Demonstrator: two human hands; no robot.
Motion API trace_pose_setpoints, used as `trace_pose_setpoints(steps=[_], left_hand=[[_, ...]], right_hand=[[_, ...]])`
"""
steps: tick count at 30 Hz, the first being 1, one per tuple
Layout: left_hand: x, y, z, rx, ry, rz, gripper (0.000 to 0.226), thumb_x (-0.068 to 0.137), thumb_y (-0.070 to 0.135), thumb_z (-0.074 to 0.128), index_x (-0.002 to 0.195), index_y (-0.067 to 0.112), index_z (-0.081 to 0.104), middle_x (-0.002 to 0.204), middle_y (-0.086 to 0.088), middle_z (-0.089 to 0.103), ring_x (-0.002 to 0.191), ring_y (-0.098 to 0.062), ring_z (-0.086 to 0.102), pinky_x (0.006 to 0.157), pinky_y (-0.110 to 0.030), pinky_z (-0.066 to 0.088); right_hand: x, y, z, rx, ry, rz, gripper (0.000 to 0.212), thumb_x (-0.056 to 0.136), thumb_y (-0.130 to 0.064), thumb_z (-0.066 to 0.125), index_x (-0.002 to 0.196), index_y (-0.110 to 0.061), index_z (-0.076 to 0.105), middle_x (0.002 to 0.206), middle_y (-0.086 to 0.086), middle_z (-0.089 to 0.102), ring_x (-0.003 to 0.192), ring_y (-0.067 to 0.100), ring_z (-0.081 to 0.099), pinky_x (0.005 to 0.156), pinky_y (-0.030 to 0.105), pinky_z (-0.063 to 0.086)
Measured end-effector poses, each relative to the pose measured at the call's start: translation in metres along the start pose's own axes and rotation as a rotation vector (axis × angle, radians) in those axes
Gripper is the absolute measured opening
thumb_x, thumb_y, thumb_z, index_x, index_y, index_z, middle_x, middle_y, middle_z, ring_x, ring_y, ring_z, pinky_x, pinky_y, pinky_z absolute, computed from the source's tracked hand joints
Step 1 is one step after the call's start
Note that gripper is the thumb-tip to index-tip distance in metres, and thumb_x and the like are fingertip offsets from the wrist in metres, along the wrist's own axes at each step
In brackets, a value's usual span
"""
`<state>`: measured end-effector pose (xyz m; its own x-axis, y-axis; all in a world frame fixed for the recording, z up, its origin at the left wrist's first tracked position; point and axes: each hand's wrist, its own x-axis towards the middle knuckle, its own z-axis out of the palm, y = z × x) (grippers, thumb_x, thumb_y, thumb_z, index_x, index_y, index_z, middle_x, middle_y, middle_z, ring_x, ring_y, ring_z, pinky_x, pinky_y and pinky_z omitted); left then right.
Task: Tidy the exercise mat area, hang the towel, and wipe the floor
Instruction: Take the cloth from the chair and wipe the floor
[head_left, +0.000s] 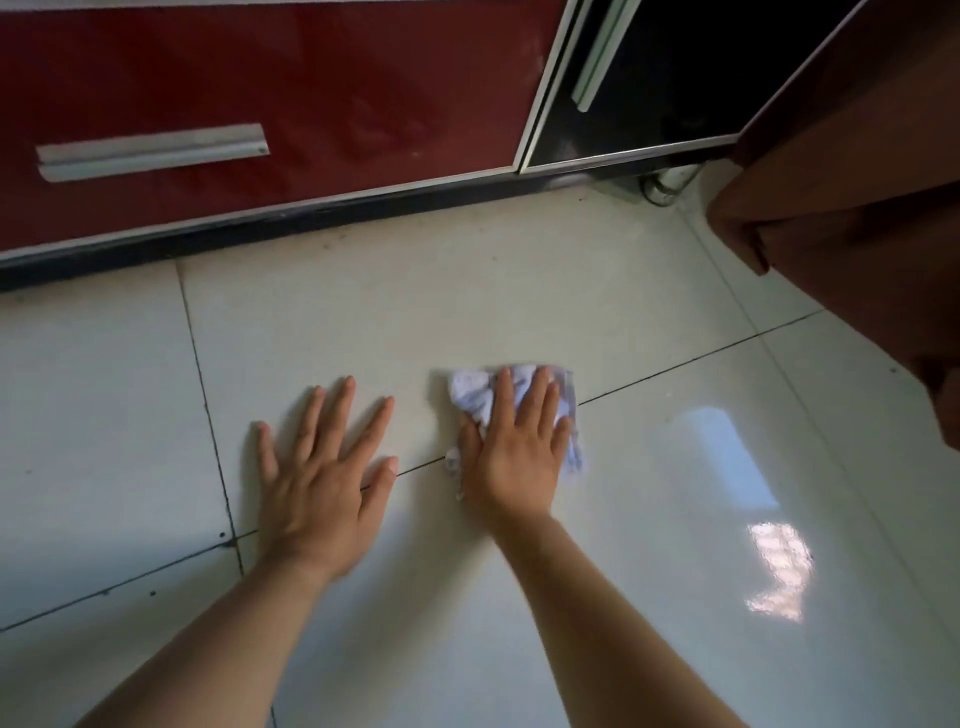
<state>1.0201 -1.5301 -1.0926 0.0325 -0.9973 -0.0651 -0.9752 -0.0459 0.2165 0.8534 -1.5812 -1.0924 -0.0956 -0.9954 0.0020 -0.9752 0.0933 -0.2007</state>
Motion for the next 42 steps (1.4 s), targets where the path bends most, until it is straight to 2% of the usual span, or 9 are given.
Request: trace_pose_setpoints(steps=[5,9,13,21,25,33,37,40,42], left_hand=[[0.000,0.000,-0.003,0.010,-0.034,-0.019,0.058,0.086,0.052,0.026,0.141,0.036,0.035,0.154,0.002,0.024,0.141,-0.021,0.018,0.106,-0.061,0.013],[0.000,0.002,-0.005,-0.005,-0.032,-0.022,0.058,0.085,0.051,0.027,0.140,0.036,0.036,0.154,0.002,0.025,0.141,-0.022,0.020,0.106,-0.060,0.012],[0.001,0.003,-0.007,-0.002,-0.012,-0.019,0.059,0.084,0.050,0.029,0.140,0.034,0.038,0.153,0.001,0.027,0.140,-0.022,0.023,0.105,-0.060,0.013],[0.001,0.003,-0.005,0.014,-0.022,-0.015,0.058,0.085,0.050,0.026,0.140,0.034,0.036,0.153,-0.001,0.027,0.141,-0.023,0.021,0.104,-0.064,0.014],[0.004,0.013,-0.006,0.046,-0.005,0.065,0.060,0.088,0.041,0.021,0.143,0.020,0.035,0.154,0.002,0.025,0.141,-0.016,0.016,0.107,-0.064,0.009],[0.024,0.105,0.017,-0.042,-0.037,0.279,0.056,0.088,0.038,0.025,0.142,0.026,0.035,0.152,0.002,0.030,0.139,-0.019,0.028,0.109,-0.055,0.017],[0.025,0.106,0.024,0.004,0.003,0.281,0.055,0.089,0.042,0.028,0.142,0.030,0.034,0.153,0.004,0.028,0.139,-0.017,0.024,0.110,-0.046,0.011],[0.025,0.105,0.024,0.001,-0.016,0.271,0.055,0.088,0.042,0.029,0.142,0.031,0.034,0.153,0.004,0.027,0.139,-0.015,0.021,0.111,-0.046,0.011],[0.026,0.104,0.022,0.004,-0.028,0.270,0.055,0.088,0.043,0.029,0.142,0.032,0.033,0.153,0.004,0.028,0.139,-0.015,0.021,0.111,-0.045,0.011]], right_hand=[[0.065,0.005,-0.013,0.058,-0.176,-0.041,0.066,0.091,-0.054,0.020,0.149,-0.024,0.015,0.157,0.019,0.002,0.145,0.033,-0.002,0.114,0.048,0.002],[0.049,0.006,-0.015,0.070,-0.150,-0.109,0.068,0.085,-0.050,0.016,0.146,-0.021,0.026,0.155,0.020,0.014,0.143,0.037,0.011,0.112,0.052,0.013],[-0.013,0.017,-0.012,0.054,-0.038,-0.165,0.059,0.084,-0.042,0.036,0.138,-0.017,0.040,0.144,0.024,0.038,0.135,0.041,0.032,0.102,0.056,0.033],[-0.025,0.014,-0.007,-0.003,-0.076,-0.075,0.057,0.086,-0.048,0.034,0.135,-0.018,0.043,0.140,0.025,0.043,0.131,0.042,0.039,0.100,0.059,0.033],[-0.014,0.014,-0.006,0.030,-0.049,-0.033,0.057,0.088,-0.046,0.033,0.136,-0.018,0.044,0.142,0.024,0.040,0.134,0.039,0.036,0.102,0.056,0.032],[-0.050,0.075,-0.017,0.051,0.030,0.323,0.061,0.075,-0.036,0.037,0.131,-0.012,0.042,0.138,0.029,0.043,0.127,0.041,0.044,0.100,0.051,0.039],[-0.004,0.103,-0.020,0.054,0.130,0.369,0.064,0.081,-0.037,0.032,0.136,-0.006,0.042,0.143,0.032,0.034,0.135,0.043,0.032,0.103,0.056,0.031],[0.034,0.106,-0.030,0.113,0.006,0.426,0.065,0.088,-0.040,0.027,0.146,-0.011,0.020,0.153,0.028,0.007,0.144,0.036,0.003,0.111,0.054,0.011],[0.054,0.112,-0.036,0.113,-0.016,0.336,0.067,0.088,-0.045,0.019,0.147,-0.014,0.019,0.154,0.025,0.006,0.144,0.034,0.001,0.112,0.053,0.007]])
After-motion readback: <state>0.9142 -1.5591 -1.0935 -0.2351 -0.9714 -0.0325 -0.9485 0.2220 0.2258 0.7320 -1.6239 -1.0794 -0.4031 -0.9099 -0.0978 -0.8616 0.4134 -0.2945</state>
